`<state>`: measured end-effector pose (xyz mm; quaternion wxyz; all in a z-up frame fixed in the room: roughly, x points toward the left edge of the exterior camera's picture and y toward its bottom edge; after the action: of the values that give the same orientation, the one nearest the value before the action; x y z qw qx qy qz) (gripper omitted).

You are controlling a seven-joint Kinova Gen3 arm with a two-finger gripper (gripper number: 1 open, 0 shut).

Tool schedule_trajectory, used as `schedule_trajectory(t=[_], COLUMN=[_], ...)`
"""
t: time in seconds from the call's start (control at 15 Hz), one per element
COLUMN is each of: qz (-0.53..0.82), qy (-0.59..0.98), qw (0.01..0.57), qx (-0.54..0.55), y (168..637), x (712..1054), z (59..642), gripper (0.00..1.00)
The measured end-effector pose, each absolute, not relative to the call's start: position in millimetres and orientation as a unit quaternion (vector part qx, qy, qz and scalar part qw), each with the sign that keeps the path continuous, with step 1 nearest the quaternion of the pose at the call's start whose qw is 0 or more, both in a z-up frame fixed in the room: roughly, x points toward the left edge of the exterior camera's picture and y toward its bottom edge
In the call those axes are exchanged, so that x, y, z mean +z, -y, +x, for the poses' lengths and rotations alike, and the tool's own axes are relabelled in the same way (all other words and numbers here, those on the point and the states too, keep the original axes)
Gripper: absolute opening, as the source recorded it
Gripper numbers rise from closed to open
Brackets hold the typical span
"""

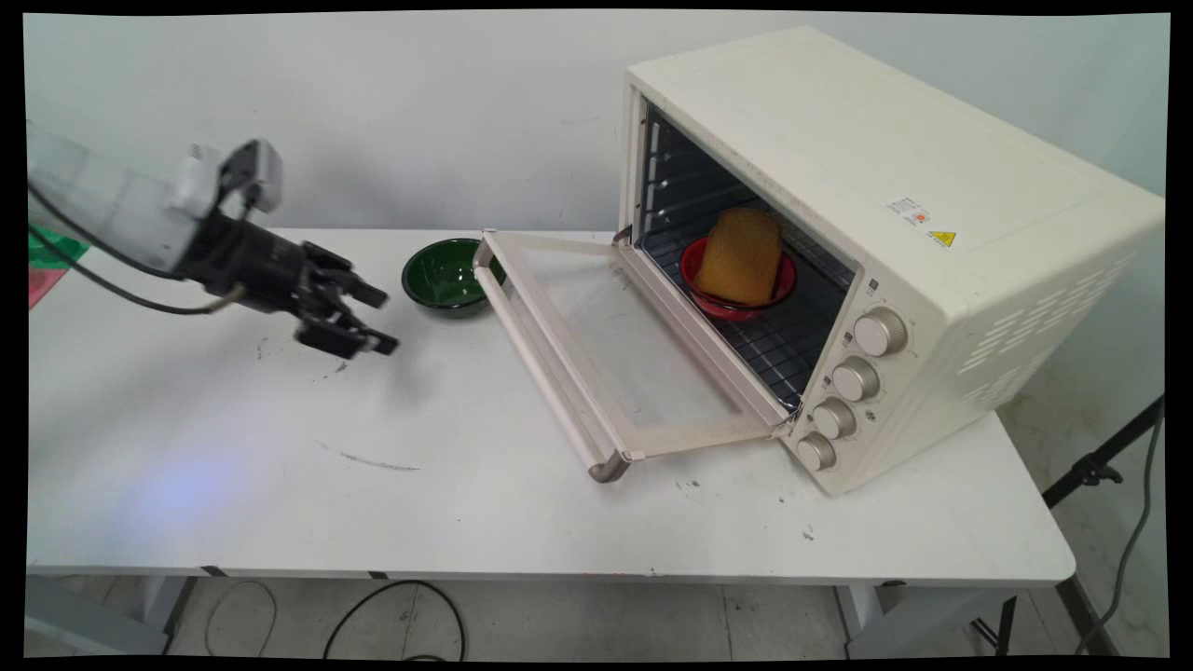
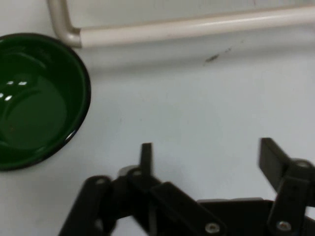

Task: Close the oven

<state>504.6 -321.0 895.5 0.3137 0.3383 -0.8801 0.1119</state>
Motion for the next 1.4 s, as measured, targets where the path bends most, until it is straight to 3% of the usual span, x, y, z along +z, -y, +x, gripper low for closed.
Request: schedule_trajectory(t=[0.8, 1.4], qz=[0.36, 0.373], qy=[0.871, 0.864], qw=[0.31, 0.314], qx=[0.123, 0.129], y=[380, 398], x=[815, 797], z=[418, 387], gripper=[0.0, 0.0])
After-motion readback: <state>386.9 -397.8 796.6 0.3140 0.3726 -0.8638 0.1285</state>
